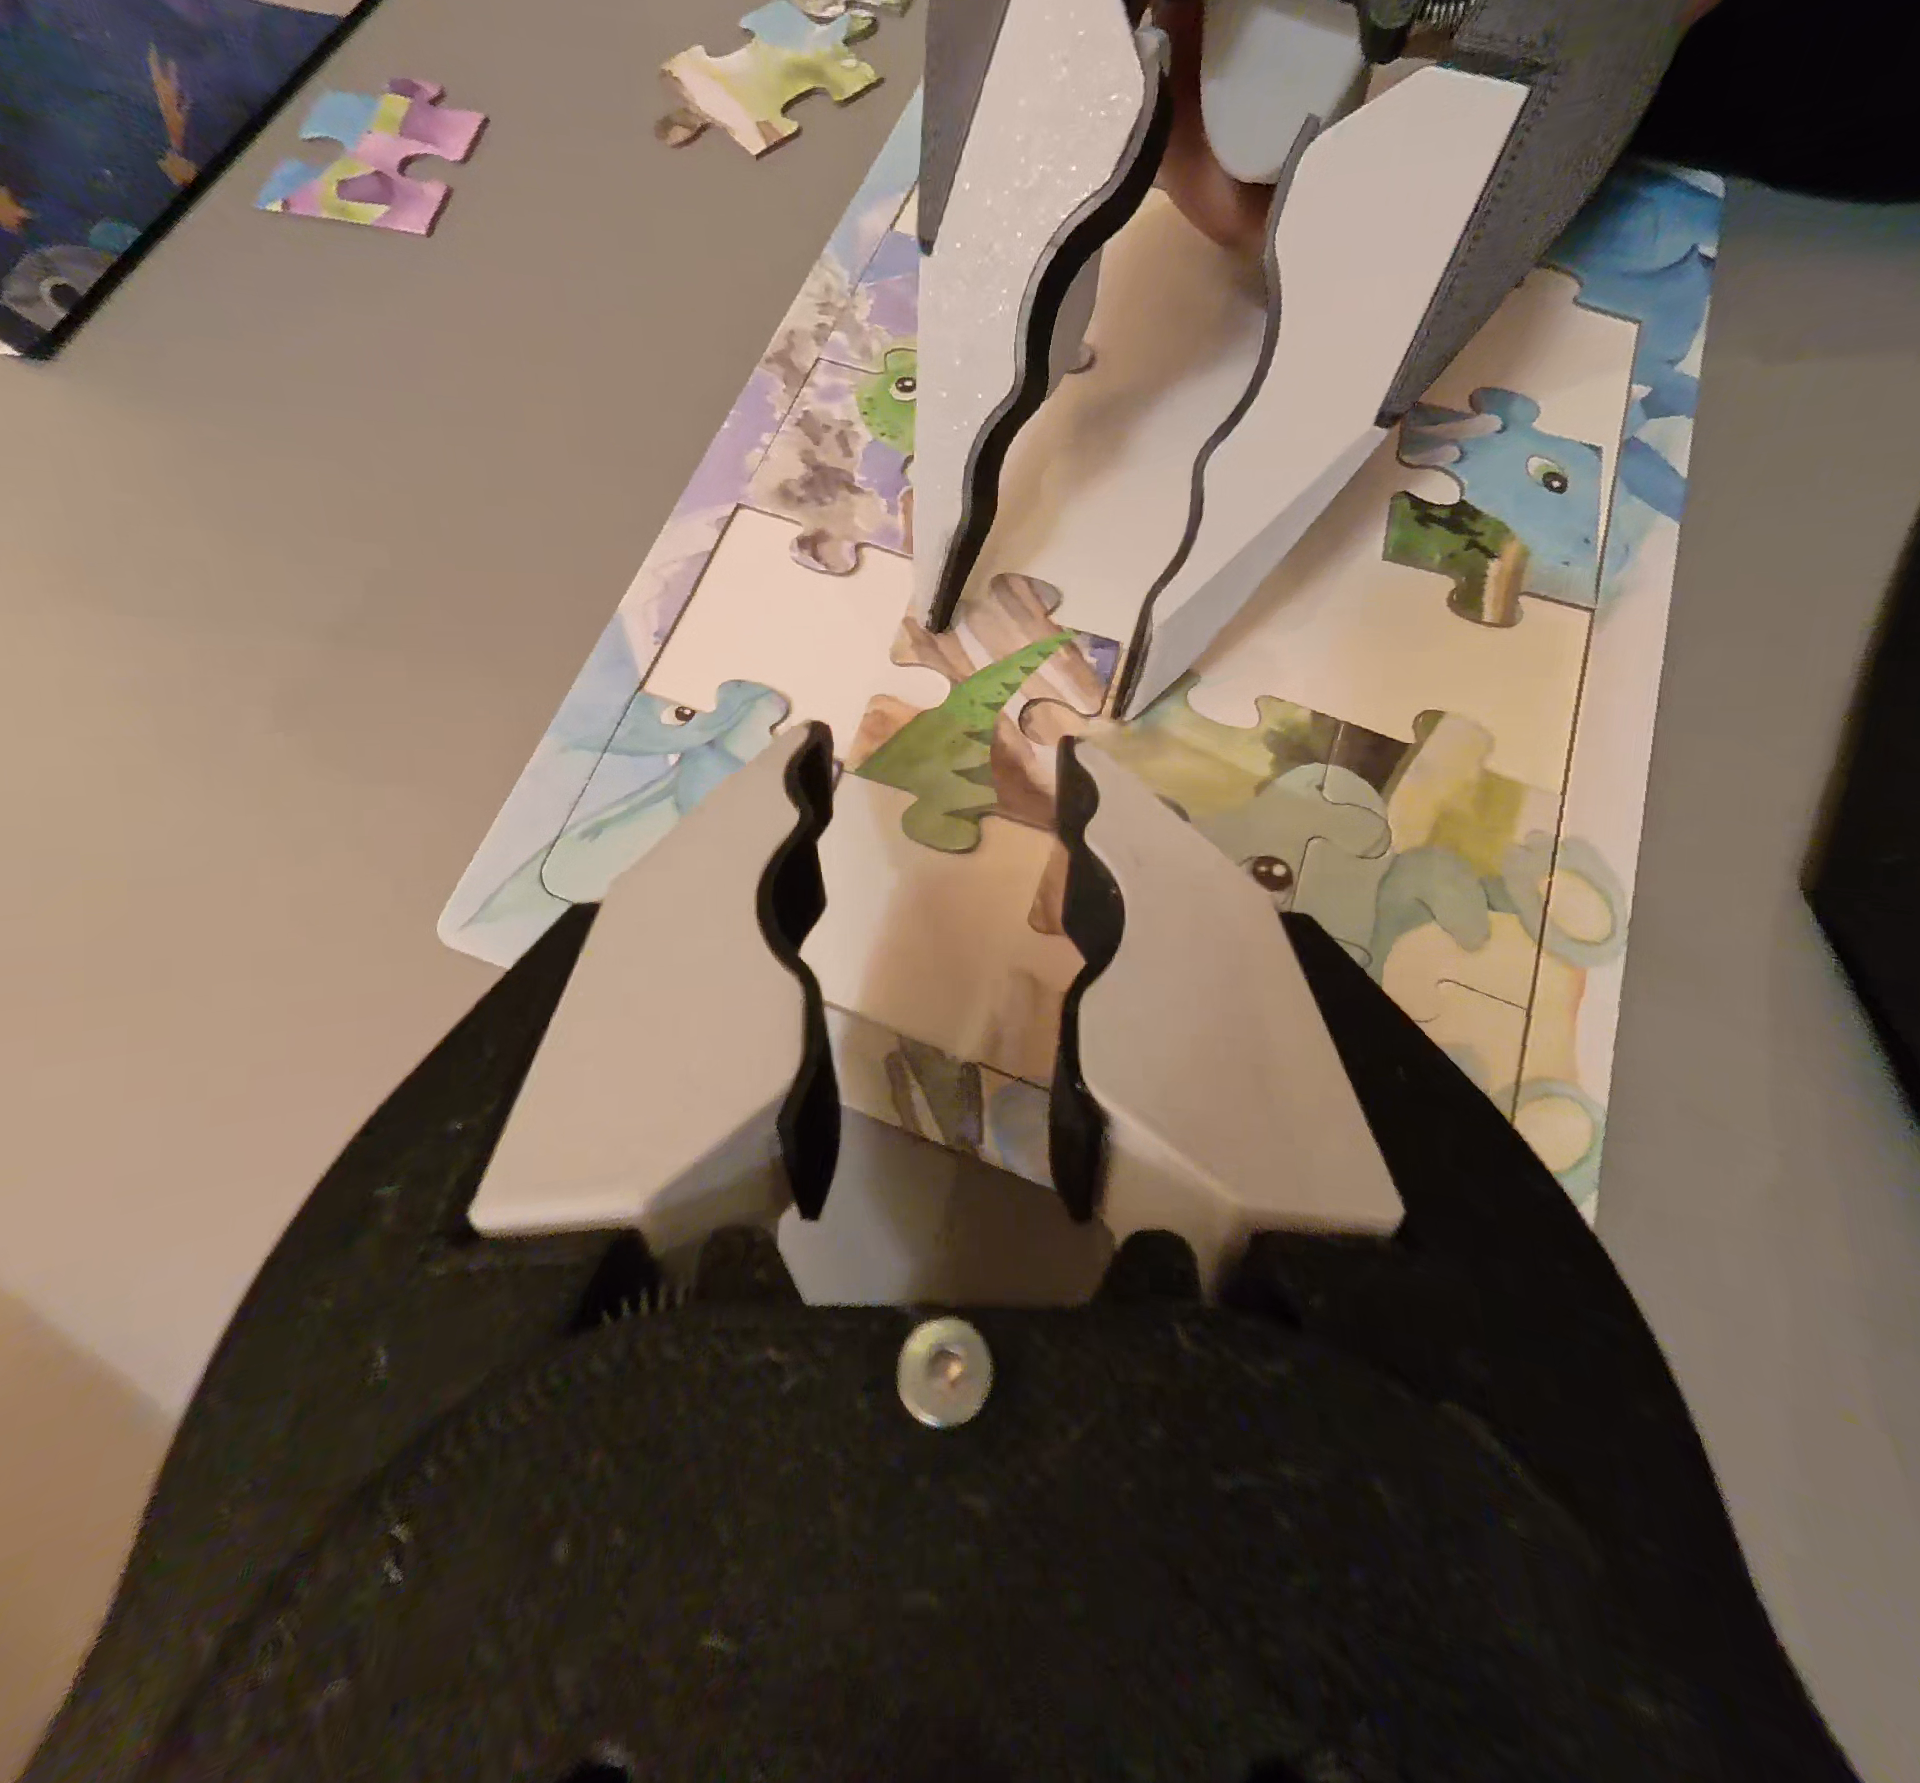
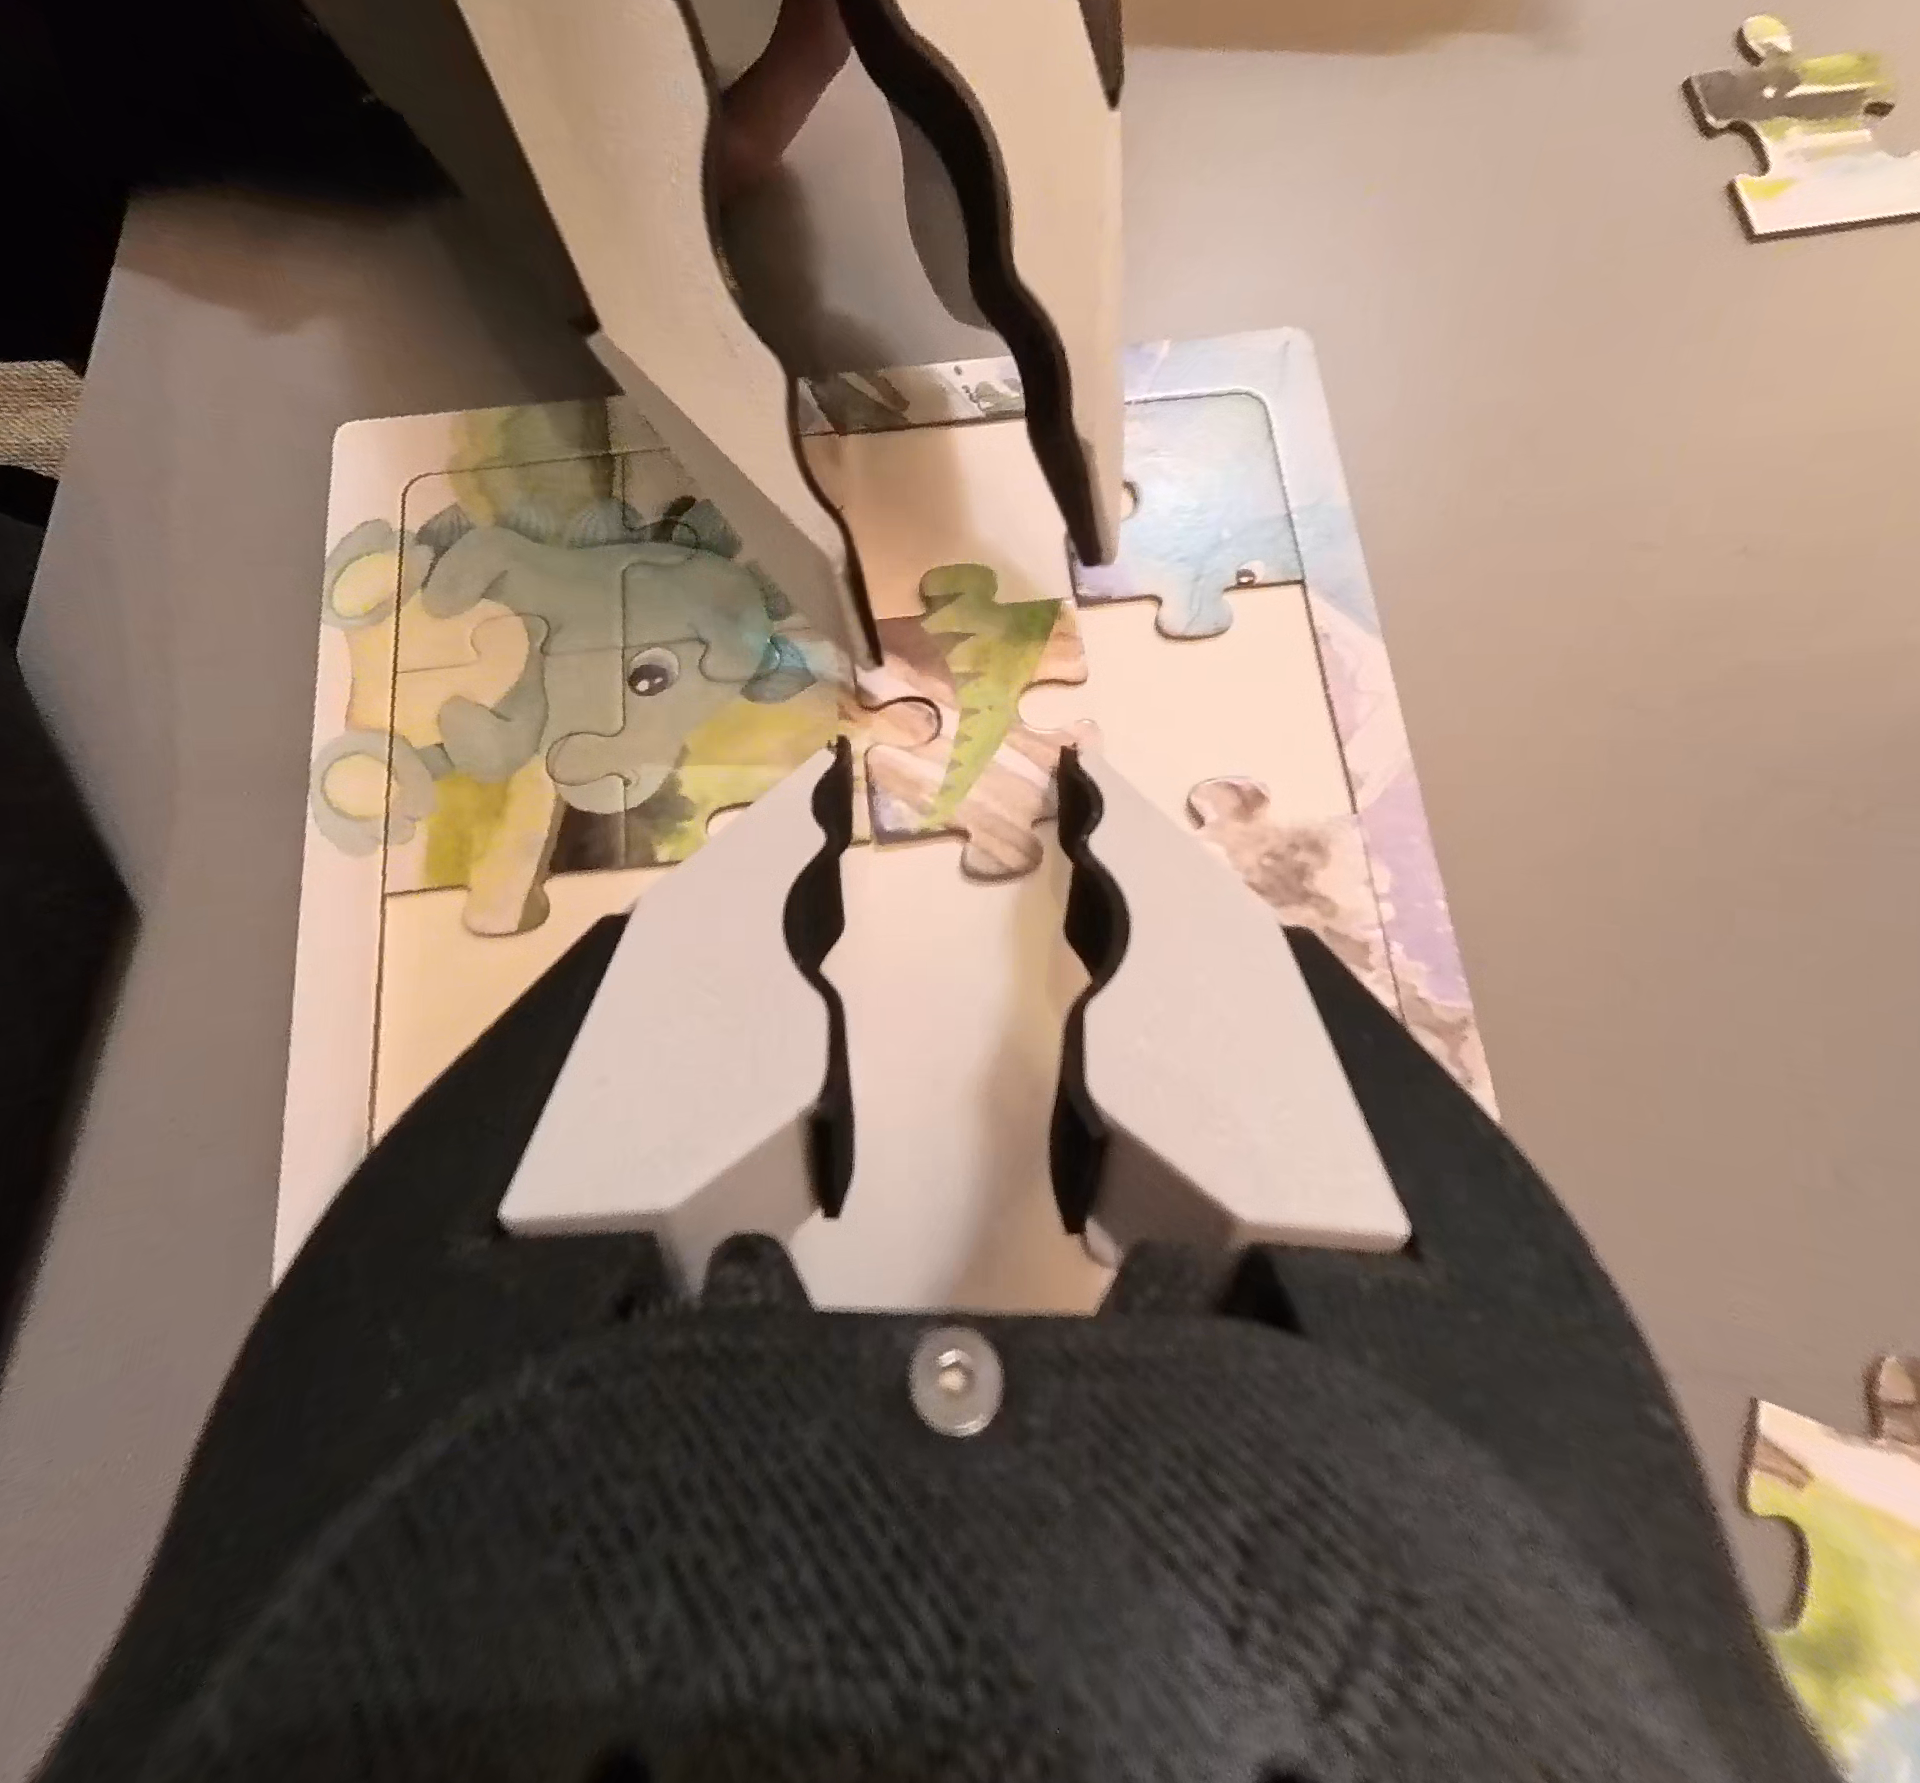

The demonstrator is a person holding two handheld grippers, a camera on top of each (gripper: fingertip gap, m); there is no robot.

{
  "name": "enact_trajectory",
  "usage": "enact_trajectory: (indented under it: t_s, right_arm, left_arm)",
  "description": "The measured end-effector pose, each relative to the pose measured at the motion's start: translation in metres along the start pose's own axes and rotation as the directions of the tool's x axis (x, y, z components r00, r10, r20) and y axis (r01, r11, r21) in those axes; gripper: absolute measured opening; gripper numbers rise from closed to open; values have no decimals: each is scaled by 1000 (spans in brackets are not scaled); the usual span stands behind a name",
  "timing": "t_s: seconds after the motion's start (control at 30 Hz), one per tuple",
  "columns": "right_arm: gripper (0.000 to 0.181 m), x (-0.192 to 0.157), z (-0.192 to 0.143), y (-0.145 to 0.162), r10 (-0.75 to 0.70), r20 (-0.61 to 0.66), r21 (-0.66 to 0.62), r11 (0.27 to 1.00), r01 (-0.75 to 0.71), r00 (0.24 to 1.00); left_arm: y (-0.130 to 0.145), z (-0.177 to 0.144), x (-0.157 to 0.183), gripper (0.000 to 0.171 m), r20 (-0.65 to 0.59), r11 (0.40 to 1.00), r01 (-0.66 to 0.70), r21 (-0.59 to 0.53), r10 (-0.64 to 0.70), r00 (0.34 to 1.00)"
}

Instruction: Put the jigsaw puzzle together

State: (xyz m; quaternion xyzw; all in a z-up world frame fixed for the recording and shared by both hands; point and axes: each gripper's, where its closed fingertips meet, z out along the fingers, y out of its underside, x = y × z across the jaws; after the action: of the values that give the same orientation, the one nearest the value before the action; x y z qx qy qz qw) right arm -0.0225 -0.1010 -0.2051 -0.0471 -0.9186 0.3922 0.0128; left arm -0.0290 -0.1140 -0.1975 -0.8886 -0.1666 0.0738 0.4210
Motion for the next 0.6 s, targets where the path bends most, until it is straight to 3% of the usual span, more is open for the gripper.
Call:
enact_trajectory:
  t_s: [0.1, 0.33, 0.6]
  right_arm:
    - [36, -2, -2, -2, 4, 11, 14, 1000, -4, 1000]
    - [11, -6, -3, 3, 16, 60, 4, 1000, -17, 998]
    - [4, -9, -2, 2, 20, 81, 2, 1000, -20, 997]
  left_arm:
    - [2, 2, 0, 38, 6, 1000, -4, -15, 4, 1000]
    - [5, 5, 1, 35, 9, 999, -23, -45, 23, 1000]
    - [8, 6, 7, 22, -27, 997, -33, -65, 32, 999]
